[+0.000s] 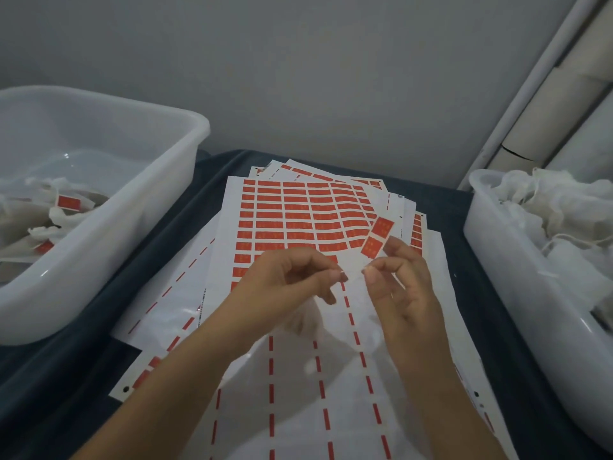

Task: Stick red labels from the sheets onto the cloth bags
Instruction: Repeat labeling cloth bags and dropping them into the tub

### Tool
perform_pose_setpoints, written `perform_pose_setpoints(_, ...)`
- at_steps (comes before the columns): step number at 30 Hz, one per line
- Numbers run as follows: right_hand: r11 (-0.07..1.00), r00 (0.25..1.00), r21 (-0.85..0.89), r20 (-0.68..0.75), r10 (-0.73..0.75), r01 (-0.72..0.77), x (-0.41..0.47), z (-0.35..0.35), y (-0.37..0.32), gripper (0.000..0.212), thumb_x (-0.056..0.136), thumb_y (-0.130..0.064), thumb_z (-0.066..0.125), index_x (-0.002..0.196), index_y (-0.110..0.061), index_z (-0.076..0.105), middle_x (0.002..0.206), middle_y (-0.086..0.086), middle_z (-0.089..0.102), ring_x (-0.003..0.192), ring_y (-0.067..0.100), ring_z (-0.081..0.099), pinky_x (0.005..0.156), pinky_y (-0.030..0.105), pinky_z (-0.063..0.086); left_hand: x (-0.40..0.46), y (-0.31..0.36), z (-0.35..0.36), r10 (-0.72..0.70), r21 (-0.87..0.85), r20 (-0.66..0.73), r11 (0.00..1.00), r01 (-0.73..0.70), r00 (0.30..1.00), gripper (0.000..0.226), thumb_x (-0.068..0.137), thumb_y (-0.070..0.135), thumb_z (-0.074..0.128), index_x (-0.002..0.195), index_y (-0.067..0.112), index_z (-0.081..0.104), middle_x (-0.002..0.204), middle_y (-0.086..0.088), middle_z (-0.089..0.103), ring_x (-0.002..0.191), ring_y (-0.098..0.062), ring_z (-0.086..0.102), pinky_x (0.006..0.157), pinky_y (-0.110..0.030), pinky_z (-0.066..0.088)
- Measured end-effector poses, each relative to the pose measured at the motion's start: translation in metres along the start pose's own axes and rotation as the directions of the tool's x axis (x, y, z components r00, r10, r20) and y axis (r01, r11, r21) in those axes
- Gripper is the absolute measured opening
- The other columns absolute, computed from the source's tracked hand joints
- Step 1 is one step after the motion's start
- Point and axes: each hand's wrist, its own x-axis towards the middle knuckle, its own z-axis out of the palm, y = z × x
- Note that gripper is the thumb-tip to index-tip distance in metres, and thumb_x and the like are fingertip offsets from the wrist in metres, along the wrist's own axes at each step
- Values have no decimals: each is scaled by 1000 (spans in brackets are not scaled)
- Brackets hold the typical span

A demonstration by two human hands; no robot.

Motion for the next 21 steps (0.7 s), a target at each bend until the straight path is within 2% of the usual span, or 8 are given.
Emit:
perform_pose_setpoints(4,967,985,247,-140,106,-69,1,-12,-9,37,67,-58,69,100,-57,52,102,-43,57,100,-16,54,65,1,45,0,-3,3,-43,-56,-128,998,36,991,18,83,22,64,68,29,66,63,18,66,64,-2,61,53,-3,45)
perform_pose_setpoints(7,885,976,446,-96,197,-135,3,-23,-11,32,70,-40,65,102,-39,62,91,-33,66,85,-10,64,53,7,48,1,-5,4,-61,-61,-202,997,49,977,19,83,22,65,66,28,66,63,14,65,59,1,59,51,-5,45)
perform_pose_setpoints(9,851,973,481,27,227,-212,1,-23,-13,22,71,-30,65,92,-26,69,90,-18,72,84,3,69,56,15,54,2,-5,5,-51,-45,-238,998,41,970,17,83,22,65,67,28,65,62,13,65,59,1,59,49,-6,44)
perform_pose_setpoints(11,883,970,404,110,215,-241,-2,-19,-12,19,68,-32,65,84,-26,71,92,-18,72,89,3,67,72,23,57,2,-5,4,-17,-13,-258,1000,14,966,16,83,23,64,68,29,64,62,16,64,62,3,59,49,-5,43)
perform_pose_setpoints(13,916,968,329,170,183,-231,-4,-14,-15,24,61,-45,64,84,-39,71,106,-28,66,105,-1,61,93,29,45,2,-4,3,9,8,-251,1000,-8,968,16,83,23,64,68,30,63,61,20,63,64,5,59,50,-3,43)
perform_pose_setpoints(15,932,963,279,205,175,-229,-4,-10,-20,29,55,-55,60,83,-56,65,122,-34,54,120,0,49,105,33,32,1,-4,4,35,33,-223,999,-28,974,18,82,23,65,67,32,62,63,24,63,68,8,58,52,-2,43)
perform_pose_setpoints(18,914,954,317,236,184,-254,-5,-7,-19,29,55,-55,61,84,-57,65,124,-33,53,121,1,49,106,35,31,-1,-2,7,82,94,-153,993,-68,985,21,82,22,65,64,34,61,67,24,63,72,9,58,55,1,41)
perform_pose_setpoints(21,905,953,339,246,179,-258,-5,-6,-11,27,63,-47,62,88,-41,71,109,-29,64,107,-2,59,95,26,44,-2,-3,9,81,103,-102,992,-71,992,22,82,21,65,66,35,62,73,22,64,74,8,58,56,2,41)
